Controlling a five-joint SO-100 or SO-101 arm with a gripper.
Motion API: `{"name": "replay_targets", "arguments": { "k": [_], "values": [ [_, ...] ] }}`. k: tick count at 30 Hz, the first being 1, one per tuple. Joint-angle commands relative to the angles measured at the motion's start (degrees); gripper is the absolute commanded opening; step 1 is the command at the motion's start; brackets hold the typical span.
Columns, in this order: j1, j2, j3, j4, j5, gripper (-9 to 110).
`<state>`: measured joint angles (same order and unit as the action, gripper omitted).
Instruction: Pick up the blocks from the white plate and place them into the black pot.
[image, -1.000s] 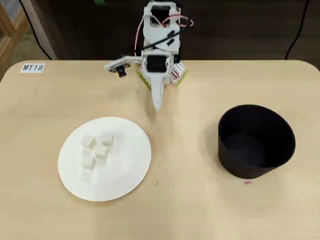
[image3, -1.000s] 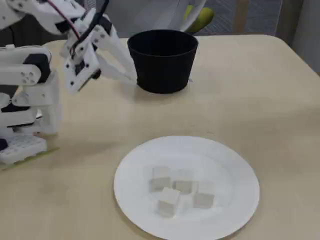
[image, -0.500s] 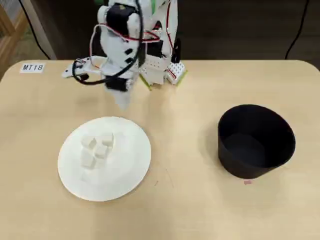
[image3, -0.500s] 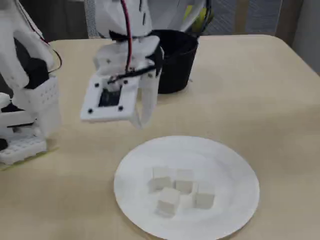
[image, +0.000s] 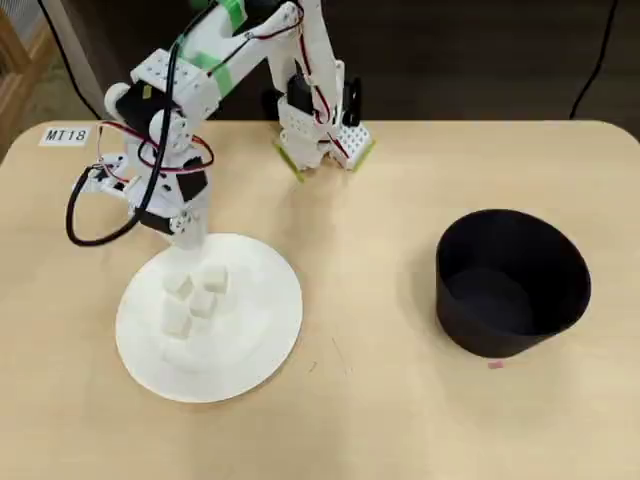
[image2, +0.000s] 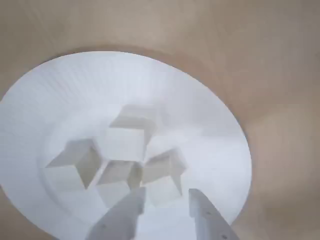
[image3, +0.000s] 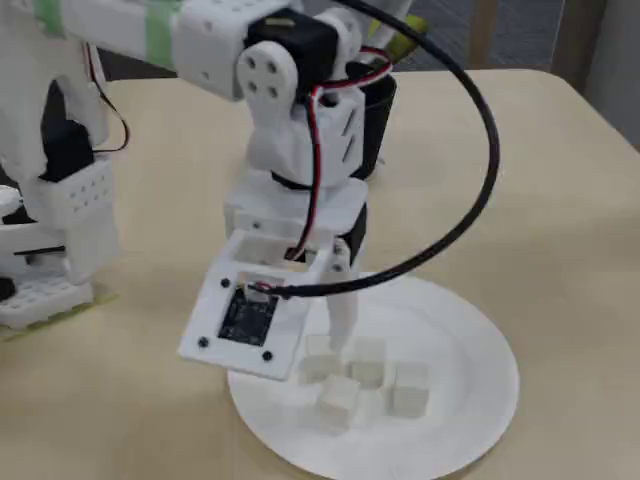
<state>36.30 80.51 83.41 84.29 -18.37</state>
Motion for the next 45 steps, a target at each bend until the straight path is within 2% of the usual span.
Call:
{"name": "replay_targets", "arguments": {
  "k": [1, 10, 25, 30, 34, 39, 45],
  "values": [
    [1.67, -0.7, -2.72, -0.79, -0.18, 26],
    [4.75, -6.94, -5.63, -2.46, -0.26, 31],
    [0.62, -13.18, -8.96, -7.29, 0.97, 29],
    [0.62, -15.12, -8.96, -9.4, 2.37, 22],
    [0.26, -16.35, -9.14, -13.27, 7.12, -2],
    [-0.26, -14.94, -10.02, -12.74, 6.15, -2],
    [-1.23, 1.58, -9.32, -10.46, 6.5, -2]
  ]
}}
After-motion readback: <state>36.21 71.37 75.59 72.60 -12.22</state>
